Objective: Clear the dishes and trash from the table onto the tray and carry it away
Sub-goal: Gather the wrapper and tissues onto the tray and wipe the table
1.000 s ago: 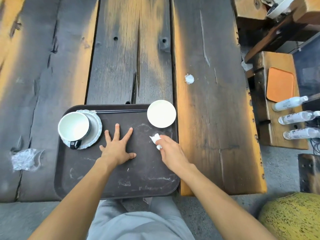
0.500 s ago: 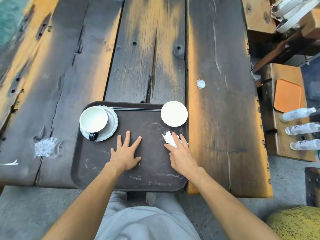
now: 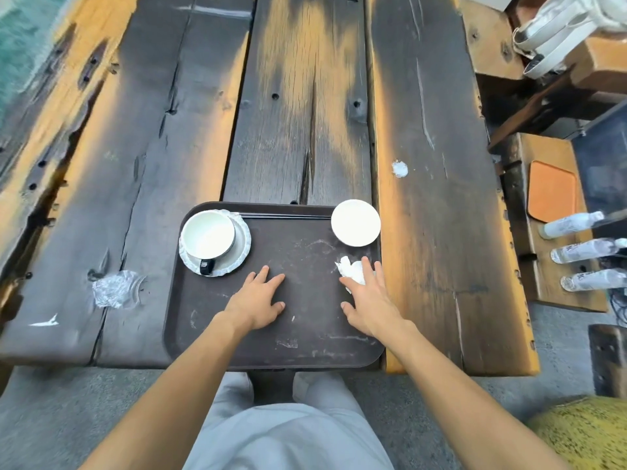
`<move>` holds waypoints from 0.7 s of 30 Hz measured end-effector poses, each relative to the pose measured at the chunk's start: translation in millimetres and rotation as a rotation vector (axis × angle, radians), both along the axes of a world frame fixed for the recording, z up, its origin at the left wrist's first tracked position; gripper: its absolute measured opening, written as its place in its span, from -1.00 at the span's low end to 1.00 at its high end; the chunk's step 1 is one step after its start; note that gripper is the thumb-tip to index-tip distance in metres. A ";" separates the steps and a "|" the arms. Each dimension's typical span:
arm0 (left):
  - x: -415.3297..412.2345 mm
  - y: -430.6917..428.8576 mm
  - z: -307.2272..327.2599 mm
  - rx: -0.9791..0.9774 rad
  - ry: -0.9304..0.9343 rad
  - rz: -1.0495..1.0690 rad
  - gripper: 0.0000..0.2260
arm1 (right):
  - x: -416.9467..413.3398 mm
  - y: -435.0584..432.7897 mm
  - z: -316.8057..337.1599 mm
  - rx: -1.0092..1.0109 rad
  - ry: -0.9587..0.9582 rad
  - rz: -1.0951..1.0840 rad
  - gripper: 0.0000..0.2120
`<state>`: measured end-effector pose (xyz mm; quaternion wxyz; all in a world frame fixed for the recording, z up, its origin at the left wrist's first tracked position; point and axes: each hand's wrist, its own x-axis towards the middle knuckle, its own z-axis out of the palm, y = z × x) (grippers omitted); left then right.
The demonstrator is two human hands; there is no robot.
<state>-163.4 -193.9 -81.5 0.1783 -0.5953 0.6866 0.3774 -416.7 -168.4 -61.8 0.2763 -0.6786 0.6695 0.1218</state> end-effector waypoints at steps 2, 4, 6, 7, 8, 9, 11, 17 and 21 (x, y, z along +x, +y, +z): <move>7.5 1.9 1.0 -0.020 0.045 0.008 -0.39 | 11.0 0.0 9.7 0.037 0.067 -0.032 -0.51; 18.2 6.3 2.9 -0.059 0.108 0.021 -0.42 | 25.2 0.1 21.1 0.055 0.125 -0.059 -0.51; 31.0 11.1 7.5 -0.108 0.186 0.061 -0.47 | 40.5 -1.3 33.4 0.017 0.113 -0.079 -0.51; 39.2 13.5 11.0 -0.132 0.228 0.103 -0.51 | 50.1 -2.5 39.5 -0.021 0.073 -0.087 -0.52; 49.9 16.3 15.0 -0.155 0.275 0.170 -0.55 | 62.0 -4.1 45.1 -0.054 0.023 -0.090 -0.54; 62.4 19.4 19.2 -0.177 0.323 0.256 -0.61 | 75.9 -5.9 50.3 -0.076 -0.020 -0.081 -0.56; 91.5 24.5 25.8 -0.244 0.367 0.419 -0.71 | 107.0 -9.2 58.7 -0.080 -0.094 -0.039 -0.60; 214.7 36.1 28.1 -0.469 0.259 0.823 -0.90 | 233.8 -19.5 55.8 0.018 -0.406 0.052 -0.69; 288.2 40.3 13.1 -0.528 0.167 0.973 -0.76 | 320.8 -32.5 30.8 0.061 -0.394 0.080 -0.67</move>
